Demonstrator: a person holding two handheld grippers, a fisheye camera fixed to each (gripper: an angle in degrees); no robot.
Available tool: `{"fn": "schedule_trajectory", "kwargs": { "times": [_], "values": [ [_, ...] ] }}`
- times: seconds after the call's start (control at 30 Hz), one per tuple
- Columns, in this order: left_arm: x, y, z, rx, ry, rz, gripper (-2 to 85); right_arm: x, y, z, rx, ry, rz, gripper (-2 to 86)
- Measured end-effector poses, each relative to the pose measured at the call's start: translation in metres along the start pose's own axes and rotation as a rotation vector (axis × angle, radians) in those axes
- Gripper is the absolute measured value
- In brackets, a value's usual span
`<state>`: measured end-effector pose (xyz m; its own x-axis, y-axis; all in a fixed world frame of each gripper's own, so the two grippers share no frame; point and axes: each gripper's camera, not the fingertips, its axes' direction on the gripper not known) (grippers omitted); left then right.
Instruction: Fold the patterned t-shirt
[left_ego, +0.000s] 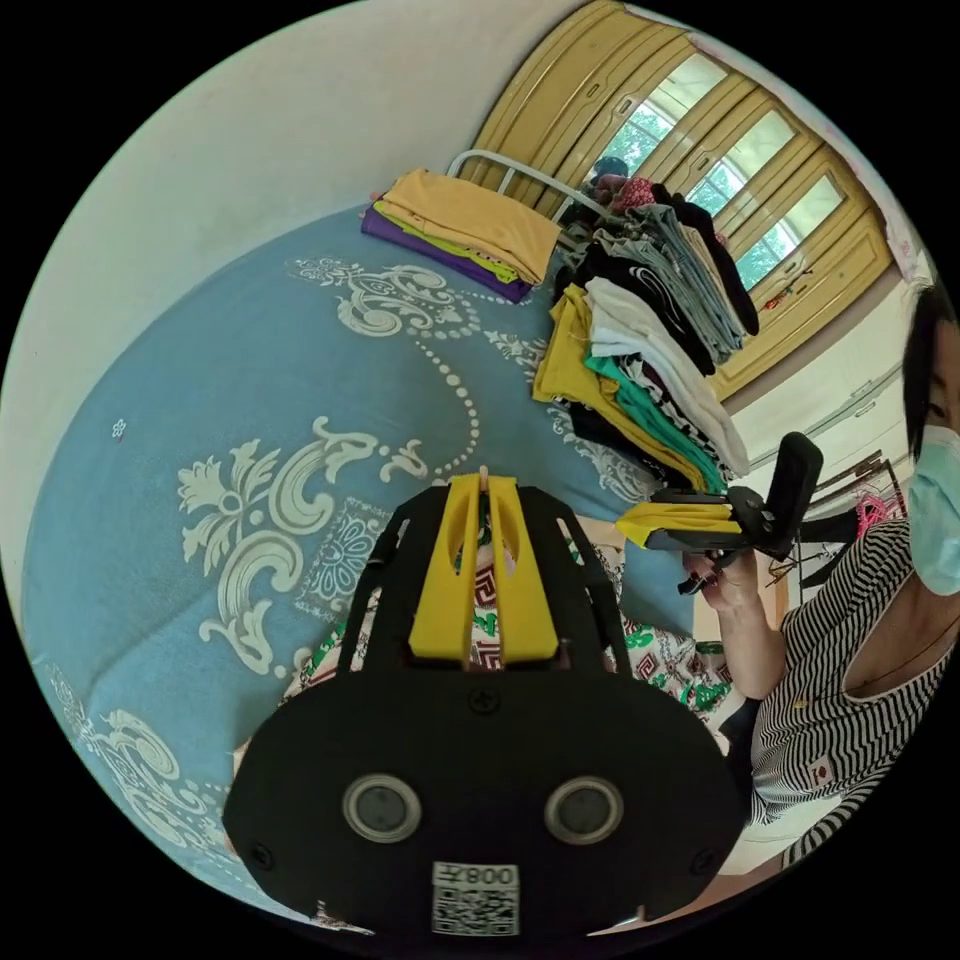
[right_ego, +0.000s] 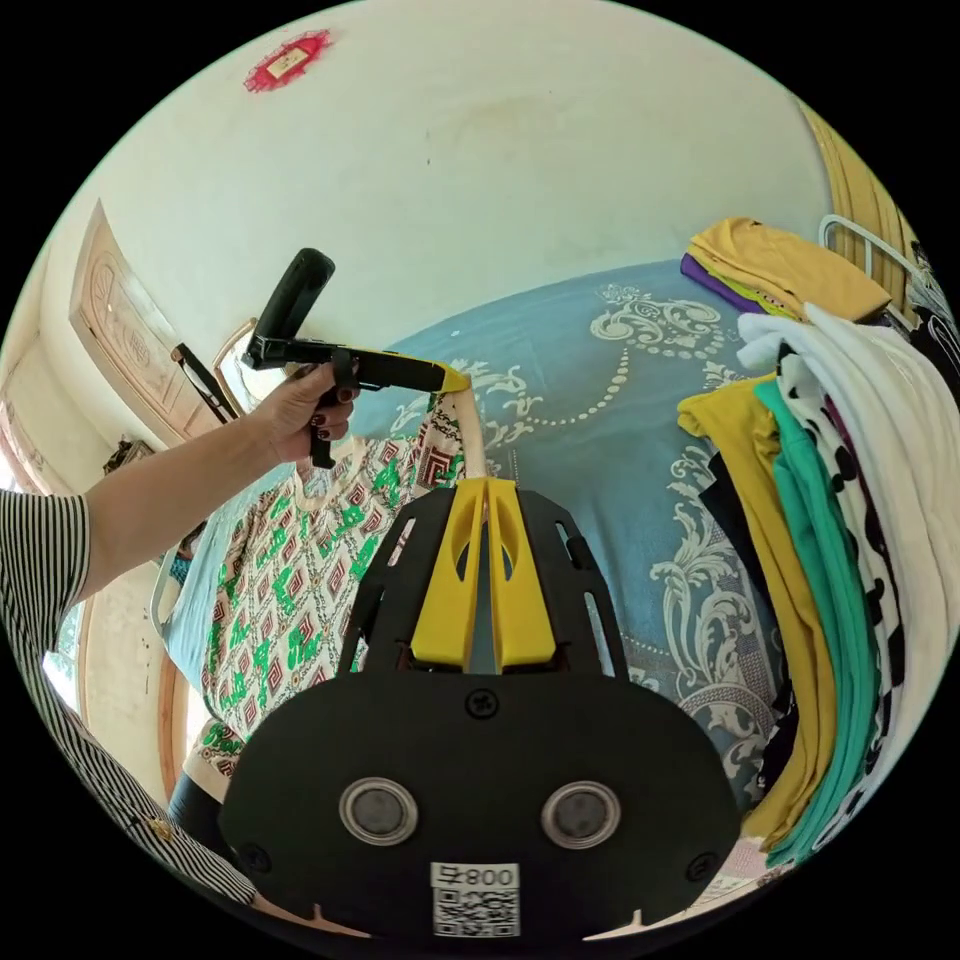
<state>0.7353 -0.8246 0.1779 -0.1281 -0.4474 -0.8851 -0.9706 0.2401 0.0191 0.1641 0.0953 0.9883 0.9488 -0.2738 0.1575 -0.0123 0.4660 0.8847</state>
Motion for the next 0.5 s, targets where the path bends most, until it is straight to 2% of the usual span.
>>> {"fn": "schedule_trajectory", "kwargs": {
  "times": [0.27, 0.37, 0.5],
  "values": [
    [-0.007, -0.062, 0.019, 0.008, 0.101, 0.024, 1.7, 0.015, 0.003, -0.005, -0.006, -0.011, 0.013, 0.1],
    [-0.012, -0.077, 0.033, -0.025, 0.124, 0.013, 1.8, 0.024, 0.001, 0.001, -0.098, -0.088, -0.006, 0.1],
    [-0.012, -0.095, 0.045, -0.049, 0.148, 0.021, 2.1, 0.044, 0.005, 0.005, -0.189, -0.085, 0.019, 0.1]
  ]
}}
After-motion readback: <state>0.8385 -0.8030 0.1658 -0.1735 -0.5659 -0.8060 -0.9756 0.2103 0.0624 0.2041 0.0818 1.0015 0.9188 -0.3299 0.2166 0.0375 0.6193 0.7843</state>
